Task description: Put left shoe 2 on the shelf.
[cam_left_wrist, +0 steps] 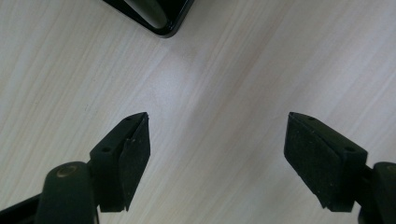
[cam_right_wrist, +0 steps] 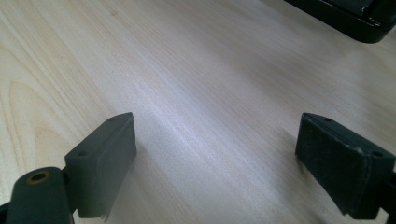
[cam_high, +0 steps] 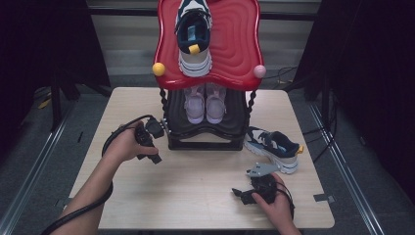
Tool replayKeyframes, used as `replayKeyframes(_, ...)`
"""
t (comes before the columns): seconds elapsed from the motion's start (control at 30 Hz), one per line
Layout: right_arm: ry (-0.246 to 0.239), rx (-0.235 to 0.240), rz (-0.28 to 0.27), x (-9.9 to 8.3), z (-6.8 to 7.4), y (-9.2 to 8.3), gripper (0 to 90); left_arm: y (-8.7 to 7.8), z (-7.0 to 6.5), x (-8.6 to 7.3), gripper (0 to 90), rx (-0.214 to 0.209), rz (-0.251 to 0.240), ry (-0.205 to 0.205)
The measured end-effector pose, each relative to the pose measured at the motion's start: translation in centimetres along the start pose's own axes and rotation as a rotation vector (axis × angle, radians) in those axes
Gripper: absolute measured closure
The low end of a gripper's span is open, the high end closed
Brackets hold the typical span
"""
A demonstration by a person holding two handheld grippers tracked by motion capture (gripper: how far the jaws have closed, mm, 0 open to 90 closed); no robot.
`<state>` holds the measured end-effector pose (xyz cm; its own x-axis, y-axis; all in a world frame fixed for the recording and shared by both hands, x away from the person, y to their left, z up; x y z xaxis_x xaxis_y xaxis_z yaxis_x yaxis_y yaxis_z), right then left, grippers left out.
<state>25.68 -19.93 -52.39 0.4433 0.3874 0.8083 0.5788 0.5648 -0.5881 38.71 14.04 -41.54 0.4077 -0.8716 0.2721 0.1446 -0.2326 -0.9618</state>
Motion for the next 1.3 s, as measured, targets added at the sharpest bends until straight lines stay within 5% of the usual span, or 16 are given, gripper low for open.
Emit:
replayKeyframes(0.1,0.0,0.0,0.0,0.0,0.0,0.0,11.9,1.1,-0.3,-0.2,22.3,-0.008,-0.03,-0.036)
replayKeyframes(0.53,-0.001,0.0,0.0,0.0,0.0,0.0,12.0,4.2,-0.7,-1.3,22.3,-0.015,-0.091,-0.059)
replayKeyframes(1.3,0.0,0.0,-0.002,0.0,0.0,0.0,12.0,7.3,-1.3,-2.8,19.9,0.038,-0.325,-0.193)
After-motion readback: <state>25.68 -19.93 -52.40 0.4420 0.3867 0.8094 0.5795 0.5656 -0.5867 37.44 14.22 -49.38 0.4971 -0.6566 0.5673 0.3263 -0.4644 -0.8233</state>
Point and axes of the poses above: each handheld gripper's, and its own axes: y roughly forward along the jaws, x roughly out of its top, z roughly to its left, the point moved 2 cm from there along y, roughly forward along the jaws, and after that the axes turned 8 degrees about -z, right-handed, at the moved point
